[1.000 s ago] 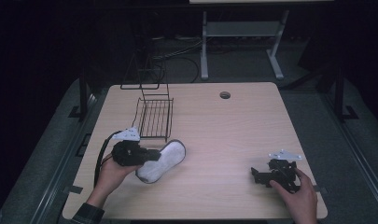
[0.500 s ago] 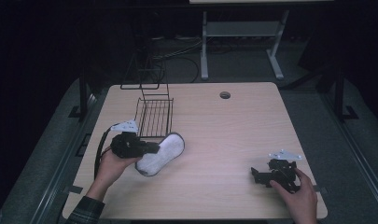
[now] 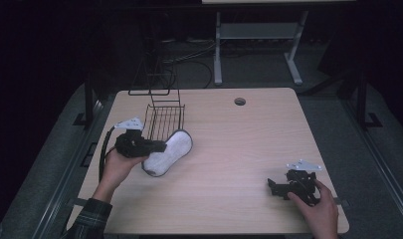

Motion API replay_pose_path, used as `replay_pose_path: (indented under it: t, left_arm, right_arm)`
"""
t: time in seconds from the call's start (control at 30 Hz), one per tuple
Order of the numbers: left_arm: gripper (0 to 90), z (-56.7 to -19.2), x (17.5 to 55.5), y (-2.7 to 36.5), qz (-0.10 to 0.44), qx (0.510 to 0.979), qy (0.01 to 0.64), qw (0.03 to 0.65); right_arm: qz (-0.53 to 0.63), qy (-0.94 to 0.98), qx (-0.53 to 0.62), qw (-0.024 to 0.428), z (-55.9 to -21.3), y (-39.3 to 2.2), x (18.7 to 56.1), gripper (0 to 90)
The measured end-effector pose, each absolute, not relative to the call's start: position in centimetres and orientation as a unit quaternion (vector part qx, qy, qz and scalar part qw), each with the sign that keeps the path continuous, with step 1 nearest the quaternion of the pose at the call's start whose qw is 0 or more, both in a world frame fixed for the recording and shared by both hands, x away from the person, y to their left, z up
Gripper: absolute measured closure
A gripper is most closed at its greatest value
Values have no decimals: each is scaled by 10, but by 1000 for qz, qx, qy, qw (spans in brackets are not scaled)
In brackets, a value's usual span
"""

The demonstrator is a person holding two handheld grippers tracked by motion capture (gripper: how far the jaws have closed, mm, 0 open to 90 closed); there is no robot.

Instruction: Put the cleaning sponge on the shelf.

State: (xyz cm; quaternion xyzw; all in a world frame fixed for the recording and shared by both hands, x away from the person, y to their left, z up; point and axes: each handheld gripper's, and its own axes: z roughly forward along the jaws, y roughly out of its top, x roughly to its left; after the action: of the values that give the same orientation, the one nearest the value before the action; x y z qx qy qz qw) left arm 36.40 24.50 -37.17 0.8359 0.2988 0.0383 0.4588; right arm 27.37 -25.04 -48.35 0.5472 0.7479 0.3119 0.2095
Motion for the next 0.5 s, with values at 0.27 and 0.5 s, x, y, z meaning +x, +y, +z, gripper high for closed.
replay_pose_path:
  t: [0.27, 0.5]
  left_arm:
    - [809, -371, 377, 253, 40, 827, 315, 463]
    - [809, -371, 391, 262, 37, 820, 326, 469]
  right_arm:
    - [312, 748, 547, 209, -483, -250, 274, 0]
    - [312, 748, 547, 210, -483, -250, 274, 0]
